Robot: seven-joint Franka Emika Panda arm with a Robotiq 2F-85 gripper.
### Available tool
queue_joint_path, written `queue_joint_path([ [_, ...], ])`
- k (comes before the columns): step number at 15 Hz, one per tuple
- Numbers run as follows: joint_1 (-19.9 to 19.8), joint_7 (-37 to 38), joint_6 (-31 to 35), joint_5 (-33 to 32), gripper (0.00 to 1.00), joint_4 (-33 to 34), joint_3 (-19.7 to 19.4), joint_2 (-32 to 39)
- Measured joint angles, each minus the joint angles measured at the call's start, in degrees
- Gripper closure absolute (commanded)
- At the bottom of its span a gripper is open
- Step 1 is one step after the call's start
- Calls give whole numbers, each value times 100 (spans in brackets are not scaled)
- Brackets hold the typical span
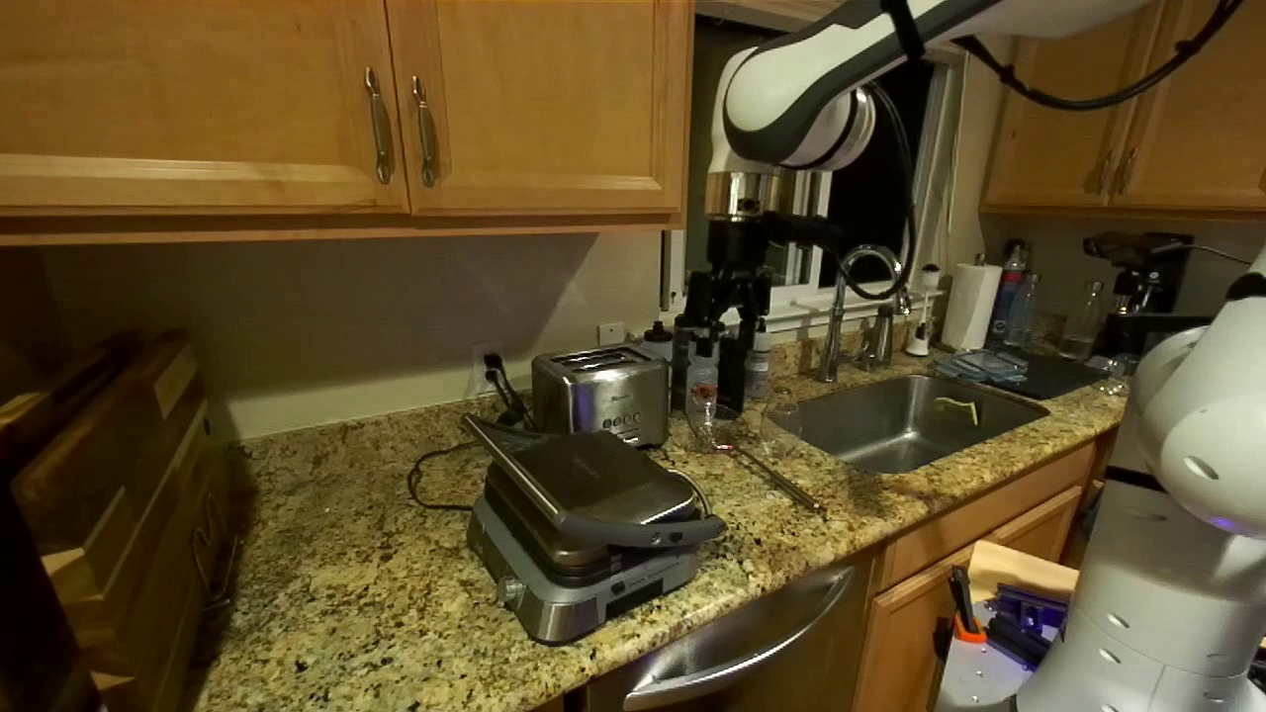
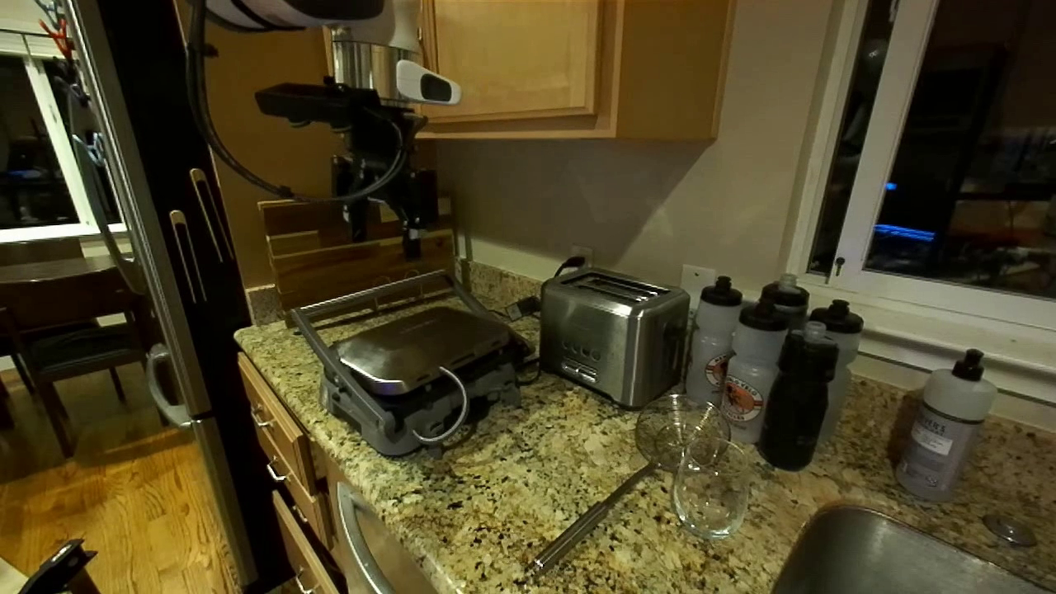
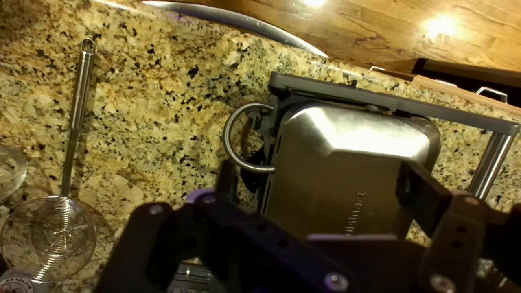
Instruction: Open the sandwich maker
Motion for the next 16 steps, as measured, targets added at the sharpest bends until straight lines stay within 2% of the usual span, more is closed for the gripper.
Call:
queue_joint_path([
  [4,131,335,31,-6,0,545,455,667],
  [12,137,331,31,-5,0,619,460,807],
  [16,222,475,290,135,0,808,619,1148],
])
